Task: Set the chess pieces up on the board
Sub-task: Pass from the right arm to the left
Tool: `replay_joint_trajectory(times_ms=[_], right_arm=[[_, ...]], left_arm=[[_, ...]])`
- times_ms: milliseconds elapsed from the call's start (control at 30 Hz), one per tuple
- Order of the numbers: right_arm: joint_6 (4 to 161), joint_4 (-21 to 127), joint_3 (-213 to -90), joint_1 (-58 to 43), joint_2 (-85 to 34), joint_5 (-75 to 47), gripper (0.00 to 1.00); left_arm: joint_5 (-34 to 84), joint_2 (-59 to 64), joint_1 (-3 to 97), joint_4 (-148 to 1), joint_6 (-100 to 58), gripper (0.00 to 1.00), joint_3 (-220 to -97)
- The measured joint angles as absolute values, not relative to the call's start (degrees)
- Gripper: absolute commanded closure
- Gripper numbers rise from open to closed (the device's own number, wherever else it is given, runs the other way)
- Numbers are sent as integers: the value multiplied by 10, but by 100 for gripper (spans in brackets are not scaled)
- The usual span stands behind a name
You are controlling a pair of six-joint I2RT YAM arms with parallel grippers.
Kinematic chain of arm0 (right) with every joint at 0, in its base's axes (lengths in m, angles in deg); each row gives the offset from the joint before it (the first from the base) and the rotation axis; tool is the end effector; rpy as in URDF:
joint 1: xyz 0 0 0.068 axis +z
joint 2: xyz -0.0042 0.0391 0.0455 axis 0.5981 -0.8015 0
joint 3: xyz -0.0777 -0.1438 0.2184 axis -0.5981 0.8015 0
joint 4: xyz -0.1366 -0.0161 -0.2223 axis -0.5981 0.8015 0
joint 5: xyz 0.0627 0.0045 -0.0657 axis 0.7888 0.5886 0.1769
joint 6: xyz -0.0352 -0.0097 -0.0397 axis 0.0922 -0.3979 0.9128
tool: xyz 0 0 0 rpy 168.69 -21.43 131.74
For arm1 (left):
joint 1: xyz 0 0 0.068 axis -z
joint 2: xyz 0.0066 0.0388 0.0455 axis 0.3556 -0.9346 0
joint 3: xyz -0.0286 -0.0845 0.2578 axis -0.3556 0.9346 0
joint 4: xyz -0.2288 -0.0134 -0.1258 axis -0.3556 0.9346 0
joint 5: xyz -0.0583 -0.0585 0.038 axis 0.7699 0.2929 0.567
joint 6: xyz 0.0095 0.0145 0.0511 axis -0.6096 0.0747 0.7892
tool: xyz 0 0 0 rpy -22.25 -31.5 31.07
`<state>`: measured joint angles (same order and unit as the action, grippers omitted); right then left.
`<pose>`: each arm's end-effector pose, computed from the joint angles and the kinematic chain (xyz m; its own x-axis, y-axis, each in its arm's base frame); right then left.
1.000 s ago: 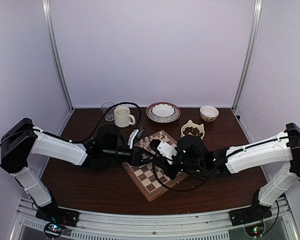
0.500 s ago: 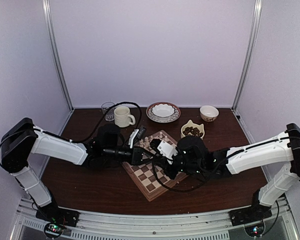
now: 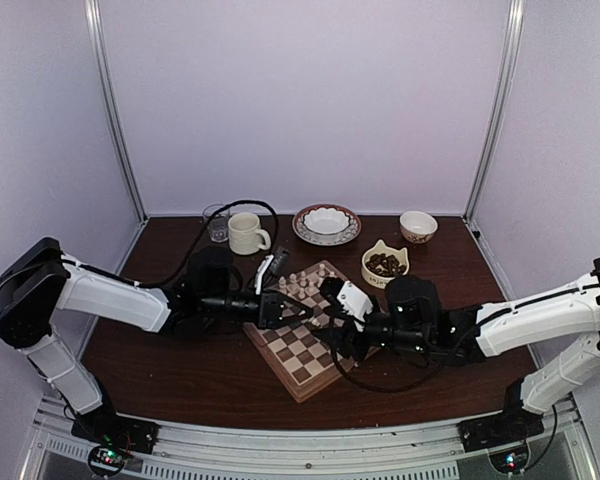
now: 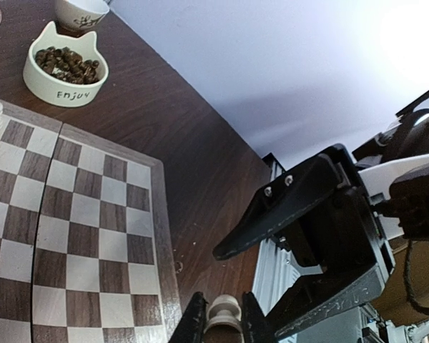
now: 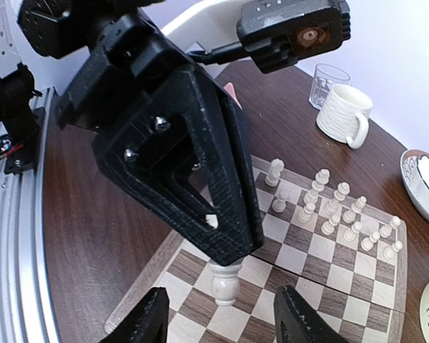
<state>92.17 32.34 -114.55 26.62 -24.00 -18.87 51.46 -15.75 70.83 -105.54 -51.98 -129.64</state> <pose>0.1323 0.2678 0.2160 -0.1162 -0.3500 -0.9295 -0.9225 0.3849 -0.0296 0.2017 -0.2720 0.1995 -0.7980 0.0818 -0.5971 0.5986 0.2228 -0.7695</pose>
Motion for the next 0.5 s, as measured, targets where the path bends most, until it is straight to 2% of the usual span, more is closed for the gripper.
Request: replay_joint_trajectory(times_ms=[267,500], right_arm=[[896,244,-1117,266,-208,-106,49],[894,229,-1106,266,-190,-105,51]], left_arm=[[558,-149,704,-1154,-568,93,-1276],[577,-149,704,-1197,-598,93,-1272]])
